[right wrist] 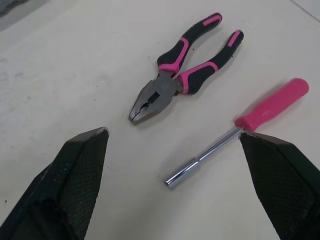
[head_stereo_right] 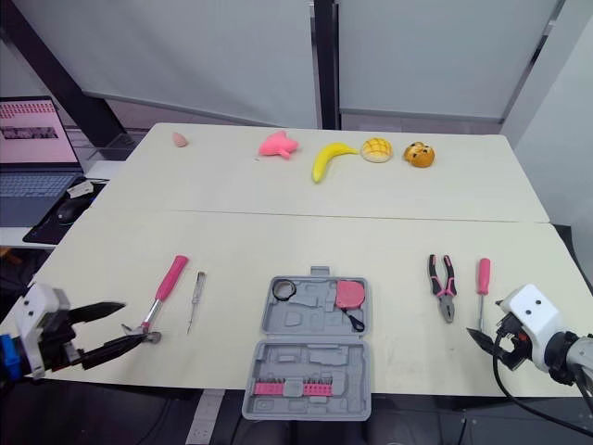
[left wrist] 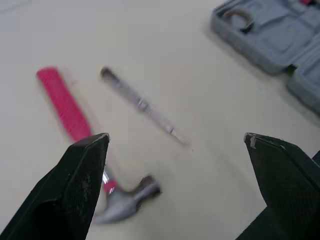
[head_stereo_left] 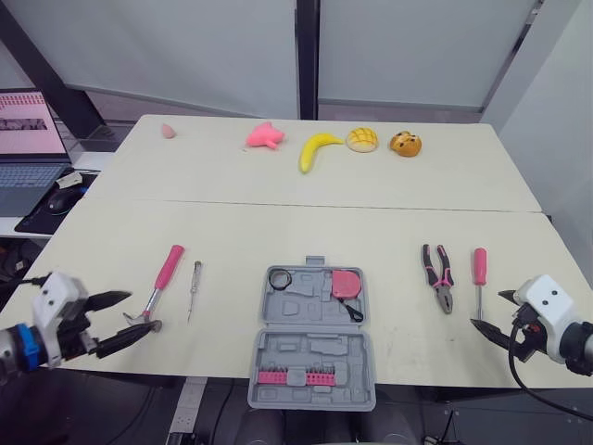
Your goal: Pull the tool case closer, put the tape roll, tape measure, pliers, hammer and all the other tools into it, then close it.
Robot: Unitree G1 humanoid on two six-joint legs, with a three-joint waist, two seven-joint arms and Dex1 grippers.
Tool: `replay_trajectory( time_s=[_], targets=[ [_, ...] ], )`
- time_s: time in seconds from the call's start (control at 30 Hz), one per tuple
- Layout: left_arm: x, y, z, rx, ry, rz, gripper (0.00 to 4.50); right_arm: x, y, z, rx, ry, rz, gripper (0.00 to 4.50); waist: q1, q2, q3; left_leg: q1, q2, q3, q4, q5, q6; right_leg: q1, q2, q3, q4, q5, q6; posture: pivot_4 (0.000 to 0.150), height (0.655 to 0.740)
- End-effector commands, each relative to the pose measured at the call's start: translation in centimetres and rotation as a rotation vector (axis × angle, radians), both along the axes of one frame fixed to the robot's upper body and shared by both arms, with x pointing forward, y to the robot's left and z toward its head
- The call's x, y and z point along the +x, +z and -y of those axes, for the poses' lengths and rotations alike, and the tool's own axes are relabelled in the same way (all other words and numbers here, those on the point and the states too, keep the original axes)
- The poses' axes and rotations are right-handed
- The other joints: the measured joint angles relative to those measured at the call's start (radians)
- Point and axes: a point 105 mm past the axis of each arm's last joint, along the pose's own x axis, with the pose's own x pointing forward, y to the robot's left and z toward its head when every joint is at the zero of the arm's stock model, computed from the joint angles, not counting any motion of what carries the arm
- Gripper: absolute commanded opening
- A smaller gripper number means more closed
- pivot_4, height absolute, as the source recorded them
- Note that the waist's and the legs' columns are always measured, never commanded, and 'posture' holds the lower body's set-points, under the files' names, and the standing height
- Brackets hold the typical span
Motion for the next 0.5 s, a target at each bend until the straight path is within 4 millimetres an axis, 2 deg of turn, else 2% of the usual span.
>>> replay_trajectory(
  time_s=[0.03, 0.17, 0.27, 0.37, 0.5],
  targets=[
    [0.4, 1.4, 4.0, -0.040, -0.178, 0.072, 4.50, 0.3, 1.0, -0.9, 0.005, 0.008, 0.097, 4.44, -0.001, 0.000, 0.000, 0.000, 0.000, 0.000, 0.000, 0.000, 0.000, 0.000, 0.000, 0.000, 0.000, 0.000, 0.000, 0.150, 0.7369],
    [0.5, 3.2, 9.9, -0.121, -0.413, 0.160, 4.50, 0.2, 0.9, -3.2, 0.063, 0.015, 0.164, 4.44, -0.001, 0.000, 0.000, 0.000, 0.000, 0.000, 0.000, 0.000, 0.000, 0.000, 0.000, 0.000, 0.000, 0.000, 0.000, 0.150, 0.7369],
    [0.2, 4.7, 12.6, -0.175, -0.524, 0.213, 4.50, 0.1, 0.8, -4.1, 0.116, -0.026, 0.196, 4.44, -0.001, 0.000, 0.000, 0.000, 0.000, 0.000, 0.000, 0.000, 0.000, 0.000, 0.000, 0.000, 0.000, 0.000, 0.000, 0.150, 0.7369],
    [-0.3, 5.6, 14.3, -0.200, -0.615, 0.246, 4.50, 0.1, 0.2, -4.7, 0.152, -0.106, 0.208, 4.44, -0.006, 0.000, 0.000, 0.001, 0.000, 0.000, 0.000, 0.000, 0.000, 0.000, 0.000, 0.001, 0.000, 0.000, 0.000, 0.150, 0.7369],
    [-0.2, 6.3, 15.2, -0.210, -0.654, 0.271, 4.50, 0.6, -1.1, -5.1, 0.139, -0.200, 0.197, 4.44, -0.004, 0.001, 0.000, 0.001, 0.000, 0.000, 0.000, 0.000, 0.000, 0.000, 0.001, 0.002, 0.000, 0.000, 0.000, 0.150, 0.7369]
  ],
)
